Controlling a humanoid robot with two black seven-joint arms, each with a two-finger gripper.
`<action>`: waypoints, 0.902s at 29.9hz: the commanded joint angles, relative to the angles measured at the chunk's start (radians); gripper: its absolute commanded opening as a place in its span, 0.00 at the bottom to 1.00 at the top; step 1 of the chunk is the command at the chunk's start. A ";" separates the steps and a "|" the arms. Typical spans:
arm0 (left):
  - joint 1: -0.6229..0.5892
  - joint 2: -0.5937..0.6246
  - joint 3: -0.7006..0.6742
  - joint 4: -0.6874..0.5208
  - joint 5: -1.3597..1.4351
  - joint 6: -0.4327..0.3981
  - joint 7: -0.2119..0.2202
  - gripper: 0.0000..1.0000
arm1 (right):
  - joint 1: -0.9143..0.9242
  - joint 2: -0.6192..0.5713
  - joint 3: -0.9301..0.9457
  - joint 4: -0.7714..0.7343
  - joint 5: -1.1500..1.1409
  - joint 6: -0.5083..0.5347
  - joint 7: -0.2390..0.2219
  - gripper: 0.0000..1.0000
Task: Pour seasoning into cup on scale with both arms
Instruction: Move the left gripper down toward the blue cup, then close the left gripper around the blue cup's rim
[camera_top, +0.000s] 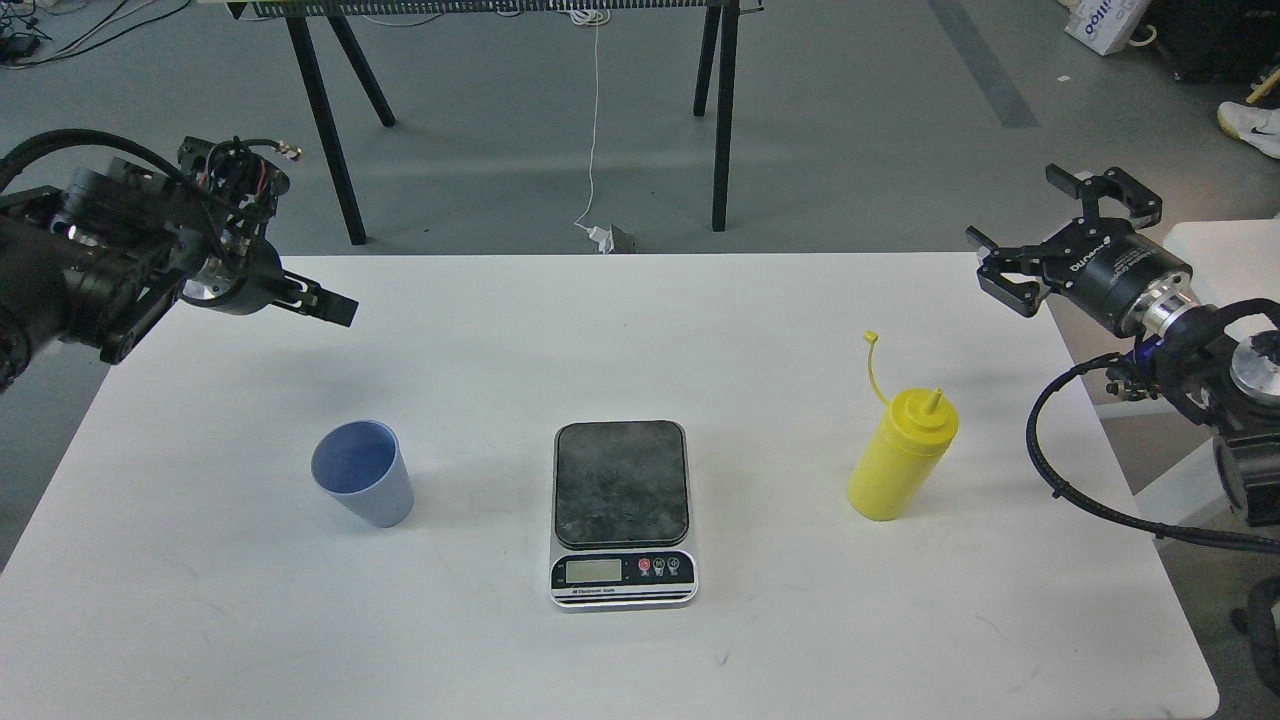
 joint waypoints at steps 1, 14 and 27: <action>-0.090 0.088 -0.049 -0.254 -0.004 0.000 0.000 1.00 | -0.006 0.000 0.000 -0.002 -0.002 0.000 0.000 0.97; -0.110 0.286 -0.036 -0.539 0.186 0.000 0.000 1.00 | -0.016 0.000 0.000 -0.016 0.000 0.000 0.000 0.97; -0.056 0.292 -0.002 -0.543 0.217 0.000 0.000 1.00 | -0.021 0.002 0.000 -0.016 0.000 0.000 0.000 0.97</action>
